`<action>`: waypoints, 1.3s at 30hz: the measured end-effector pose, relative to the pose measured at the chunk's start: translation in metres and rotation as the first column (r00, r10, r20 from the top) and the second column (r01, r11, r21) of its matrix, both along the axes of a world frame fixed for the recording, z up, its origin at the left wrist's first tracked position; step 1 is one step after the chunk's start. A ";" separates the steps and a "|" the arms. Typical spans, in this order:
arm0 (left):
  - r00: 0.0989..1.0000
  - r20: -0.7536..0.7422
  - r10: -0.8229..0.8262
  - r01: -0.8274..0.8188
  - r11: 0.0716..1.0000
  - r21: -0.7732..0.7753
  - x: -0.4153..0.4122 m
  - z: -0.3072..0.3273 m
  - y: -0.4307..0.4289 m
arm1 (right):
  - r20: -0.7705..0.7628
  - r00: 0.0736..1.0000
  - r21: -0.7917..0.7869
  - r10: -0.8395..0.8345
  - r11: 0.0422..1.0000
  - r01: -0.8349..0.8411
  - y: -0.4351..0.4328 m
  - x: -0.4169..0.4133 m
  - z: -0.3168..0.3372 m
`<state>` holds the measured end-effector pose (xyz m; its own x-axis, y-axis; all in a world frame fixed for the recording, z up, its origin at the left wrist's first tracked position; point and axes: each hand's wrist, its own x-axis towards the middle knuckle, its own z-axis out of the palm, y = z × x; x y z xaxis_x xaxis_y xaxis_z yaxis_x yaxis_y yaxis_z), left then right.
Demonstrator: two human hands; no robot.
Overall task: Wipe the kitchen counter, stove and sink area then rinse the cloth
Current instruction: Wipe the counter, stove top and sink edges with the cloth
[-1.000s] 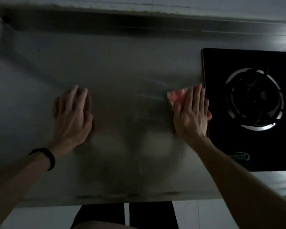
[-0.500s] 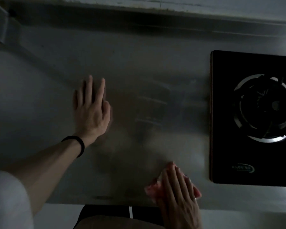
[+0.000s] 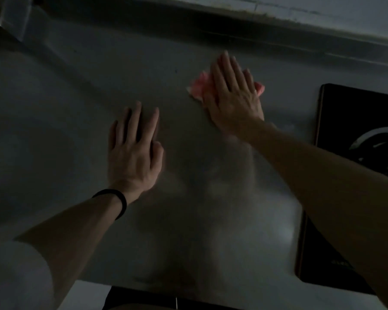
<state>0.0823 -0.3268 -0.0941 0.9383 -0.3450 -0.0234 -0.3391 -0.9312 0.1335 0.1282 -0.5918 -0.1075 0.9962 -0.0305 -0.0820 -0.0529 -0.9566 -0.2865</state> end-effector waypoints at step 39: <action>1.000 0.006 0.017 -0.017 0.999 -0.032 0.000 0.004 -0.007 | -0.015 0.979 -0.038 -0.205 0.978 0.204 0.072 -0.217 0.018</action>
